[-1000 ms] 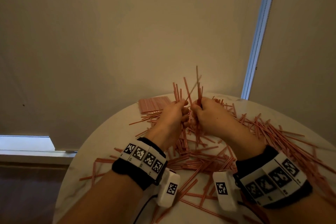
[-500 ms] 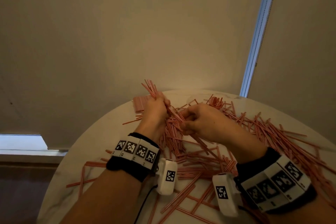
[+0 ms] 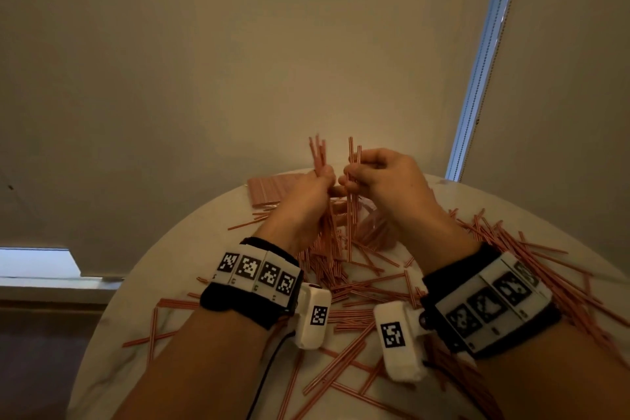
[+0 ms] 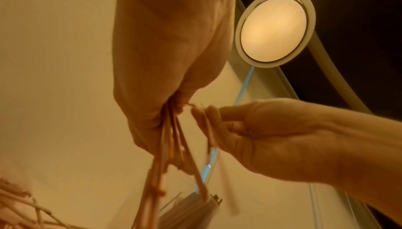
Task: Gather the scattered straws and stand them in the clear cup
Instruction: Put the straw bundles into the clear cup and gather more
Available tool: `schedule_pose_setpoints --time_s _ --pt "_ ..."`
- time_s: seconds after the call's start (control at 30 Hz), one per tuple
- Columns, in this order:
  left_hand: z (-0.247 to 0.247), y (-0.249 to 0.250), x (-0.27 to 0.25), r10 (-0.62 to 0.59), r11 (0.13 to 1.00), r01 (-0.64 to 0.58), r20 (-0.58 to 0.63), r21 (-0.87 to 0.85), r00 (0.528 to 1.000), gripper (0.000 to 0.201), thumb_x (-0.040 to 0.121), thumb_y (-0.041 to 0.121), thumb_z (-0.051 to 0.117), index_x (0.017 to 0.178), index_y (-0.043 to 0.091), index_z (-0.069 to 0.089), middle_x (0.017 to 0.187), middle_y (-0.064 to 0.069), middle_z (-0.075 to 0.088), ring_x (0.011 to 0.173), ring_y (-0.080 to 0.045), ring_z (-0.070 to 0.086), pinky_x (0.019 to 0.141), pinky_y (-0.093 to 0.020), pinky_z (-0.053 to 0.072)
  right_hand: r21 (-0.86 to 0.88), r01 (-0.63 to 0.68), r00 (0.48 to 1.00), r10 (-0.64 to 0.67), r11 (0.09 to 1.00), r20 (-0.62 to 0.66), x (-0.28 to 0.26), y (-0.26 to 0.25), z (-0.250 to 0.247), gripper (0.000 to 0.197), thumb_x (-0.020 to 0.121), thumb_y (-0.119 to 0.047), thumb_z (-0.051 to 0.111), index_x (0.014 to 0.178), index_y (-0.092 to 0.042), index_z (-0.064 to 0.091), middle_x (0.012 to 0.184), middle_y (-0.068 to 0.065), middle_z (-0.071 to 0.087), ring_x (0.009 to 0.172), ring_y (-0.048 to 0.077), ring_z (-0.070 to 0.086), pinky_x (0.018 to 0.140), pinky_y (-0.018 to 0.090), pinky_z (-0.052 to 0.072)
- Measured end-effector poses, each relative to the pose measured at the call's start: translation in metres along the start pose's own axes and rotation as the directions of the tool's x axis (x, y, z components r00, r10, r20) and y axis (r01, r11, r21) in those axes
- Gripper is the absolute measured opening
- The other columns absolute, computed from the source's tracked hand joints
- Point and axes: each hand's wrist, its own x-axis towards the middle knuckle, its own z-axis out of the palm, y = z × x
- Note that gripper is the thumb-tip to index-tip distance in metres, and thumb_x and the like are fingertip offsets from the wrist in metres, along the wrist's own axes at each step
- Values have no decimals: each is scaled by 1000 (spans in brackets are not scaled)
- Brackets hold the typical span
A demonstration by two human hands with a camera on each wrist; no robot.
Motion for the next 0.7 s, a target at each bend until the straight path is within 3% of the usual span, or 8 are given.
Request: schedule_pose_setpoints --time_s 0.13,0.23,0.33,0.4,0.47,0.53,0.6,0.7 --pt "7 2 -4 11 1000 -11 -1 23 1000 38 113 34 30 129 9 55 67 -3 62 46 -9 48 44 -23 41 -305 120 991 -133 945 -22 14 0 8 10 89 -20 74 96 -16 68 85 -1 69 76 14 69 63 28 54" --pt "5 -1 0 28 999 -28 -16 16 999 48 111 48 29 123 9 54 61 5 41 46 -6 31 41 -20 27 -448 158 987 -151 880 52 22 0 4 15 87 -28 75 97 -17 71 87 -4 72 83 12 68 73 28 52" --pt "5 -8 1 77 993 -78 22 92 997 65 99 70 34 114 14 62 57 9 37 46 -5 32 40 -21 28 -498 177 979 -103 849 173 21 -2 4 27 94 -31 66 117 -16 70 100 -2 73 87 10 67 75 26 50" --pt "2 -8 3 149 988 -149 4 41 989 70 93 75 39 125 16 61 59 10 37 47 -4 34 41 -21 29 -568 190 976 -89 801 201 13 -6 3 35 98 -36 59 127 -18 65 104 -1 72 78 8 65 71 26 50" --pt "-4 -3 8 206 974 -214 -105 -80 973 69 91 74 43 121 14 59 57 11 38 45 -4 34 40 -21 30 -651 167 963 18 740 268 3 -9 -2 38 97 -45 58 123 -18 64 94 -2 74 66 6 69 67 26 54" --pt "-8 1 13 236 933 -275 -182 -231 955 52 94 67 48 96 15 54 56 10 37 45 -5 32 40 -21 29 -727 133 879 259 673 400 -8 -10 -5 38 90 -50 65 109 -16 68 83 -2 76 67 8 72 71 29 59" --pt "-8 2 14 266 878 -315 -181 -360 947 43 97 60 53 83 20 47 59 8 36 47 -7 30 42 -22 28 -703 88 775 394 706 493 -15 -3 -2 33 88 -36 74 103 -7 70 87 4 78 82 17 75 80 34 60" --pt "-5 -3 14 292 880 -313 -112 -359 950 43 96 59 56 76 22 46 60 6 38 49 -8 33 45 -24 32 -521 107 852 192 847 487 -17 6 6 25 89 -13 73 105 6 69 99 22 72 71 10 71 68 20 58"
